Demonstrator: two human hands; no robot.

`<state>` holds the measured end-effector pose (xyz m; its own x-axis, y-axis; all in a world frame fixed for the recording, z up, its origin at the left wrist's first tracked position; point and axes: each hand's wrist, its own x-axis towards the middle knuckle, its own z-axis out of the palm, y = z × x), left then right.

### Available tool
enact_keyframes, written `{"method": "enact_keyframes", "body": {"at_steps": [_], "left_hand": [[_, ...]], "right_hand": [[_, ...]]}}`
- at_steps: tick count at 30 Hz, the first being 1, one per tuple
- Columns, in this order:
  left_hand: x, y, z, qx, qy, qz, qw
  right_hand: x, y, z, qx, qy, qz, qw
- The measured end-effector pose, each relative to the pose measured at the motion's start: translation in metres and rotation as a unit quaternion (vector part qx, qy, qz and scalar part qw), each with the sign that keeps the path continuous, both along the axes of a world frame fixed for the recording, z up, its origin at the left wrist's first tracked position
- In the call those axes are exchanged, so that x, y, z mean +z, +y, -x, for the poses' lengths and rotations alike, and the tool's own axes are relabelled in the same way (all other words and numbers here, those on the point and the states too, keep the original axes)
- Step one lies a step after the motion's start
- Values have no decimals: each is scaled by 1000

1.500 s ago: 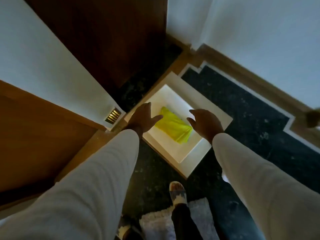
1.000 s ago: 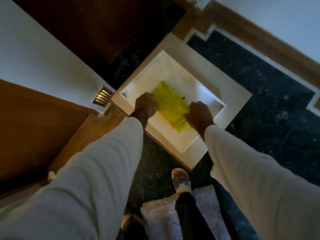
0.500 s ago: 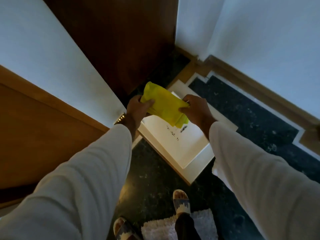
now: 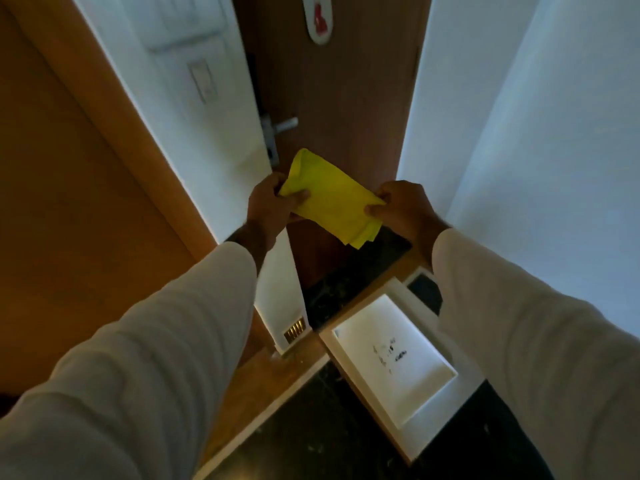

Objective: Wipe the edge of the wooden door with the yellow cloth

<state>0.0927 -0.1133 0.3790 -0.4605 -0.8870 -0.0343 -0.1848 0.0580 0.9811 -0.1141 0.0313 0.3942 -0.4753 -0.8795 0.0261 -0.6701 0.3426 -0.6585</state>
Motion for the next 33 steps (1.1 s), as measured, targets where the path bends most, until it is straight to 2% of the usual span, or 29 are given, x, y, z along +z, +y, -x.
{"method": "enact_keyframes", "body": {"at_steps": [7,13,16,20,24,29,33], "left_hand": [[148,-26,-70,10,57,106,993],[264,-54,-135,37,37,221,974],[309,-61,-164,54,17,287,956],[380,-82,-206,76,0,349,934],[441,-101,-229,102,-16,373,922],[507,-118,-240,176,-52,471,863],[540,-135,-231,205,-70,493,843]], "right_hand": [[134,-27,-67,48,-11,73,996],[218,-59,-128,77,-35,159,984],[236,-83,-157,90,-50,219,970],[257,-144,-181,118,-16,296,948],[309,-152,-231,155,45,333,929],[361,-186,-264,158,126,374,905],[390,-211,-274,126,184,369,902]]}}
